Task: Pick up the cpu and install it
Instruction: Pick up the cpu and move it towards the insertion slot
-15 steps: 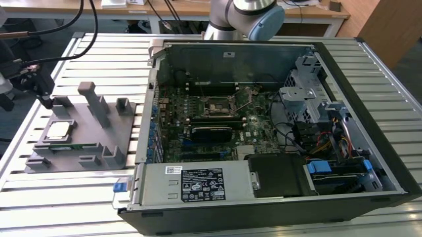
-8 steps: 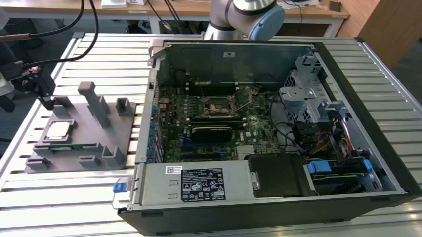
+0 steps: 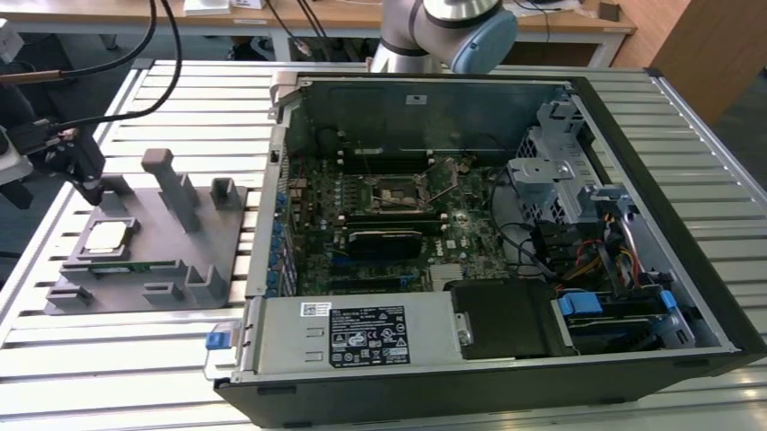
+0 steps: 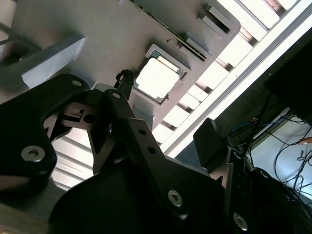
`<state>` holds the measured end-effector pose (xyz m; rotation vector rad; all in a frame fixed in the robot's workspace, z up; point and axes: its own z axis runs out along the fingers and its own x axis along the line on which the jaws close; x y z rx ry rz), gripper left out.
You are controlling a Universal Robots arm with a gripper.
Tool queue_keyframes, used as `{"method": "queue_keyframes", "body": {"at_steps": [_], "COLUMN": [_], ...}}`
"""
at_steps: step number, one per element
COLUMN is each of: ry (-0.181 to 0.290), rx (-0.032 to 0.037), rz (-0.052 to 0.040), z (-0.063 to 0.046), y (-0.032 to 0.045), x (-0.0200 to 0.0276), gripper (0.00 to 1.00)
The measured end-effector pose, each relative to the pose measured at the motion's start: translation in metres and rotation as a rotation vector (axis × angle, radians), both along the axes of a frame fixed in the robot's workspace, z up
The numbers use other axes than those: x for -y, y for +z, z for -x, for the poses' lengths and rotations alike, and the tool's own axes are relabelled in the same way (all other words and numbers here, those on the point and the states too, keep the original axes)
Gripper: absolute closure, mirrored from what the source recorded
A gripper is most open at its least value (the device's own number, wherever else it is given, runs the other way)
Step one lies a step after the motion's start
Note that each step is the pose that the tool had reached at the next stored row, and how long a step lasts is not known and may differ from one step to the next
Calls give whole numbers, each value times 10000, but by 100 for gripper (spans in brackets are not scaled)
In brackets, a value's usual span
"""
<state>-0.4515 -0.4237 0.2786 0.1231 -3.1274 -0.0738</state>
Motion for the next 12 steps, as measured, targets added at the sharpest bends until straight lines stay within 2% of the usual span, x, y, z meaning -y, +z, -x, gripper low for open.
{"method": "queue_keyframes", "body": {"at_steps": [8, 12], "ry": [-237, -238], "rx": [-1, 0], "rz": [1, 2], "z": [0, 0], "y": [-71, -105], "x": [-7, -30], "gripper": [24, 24]}}
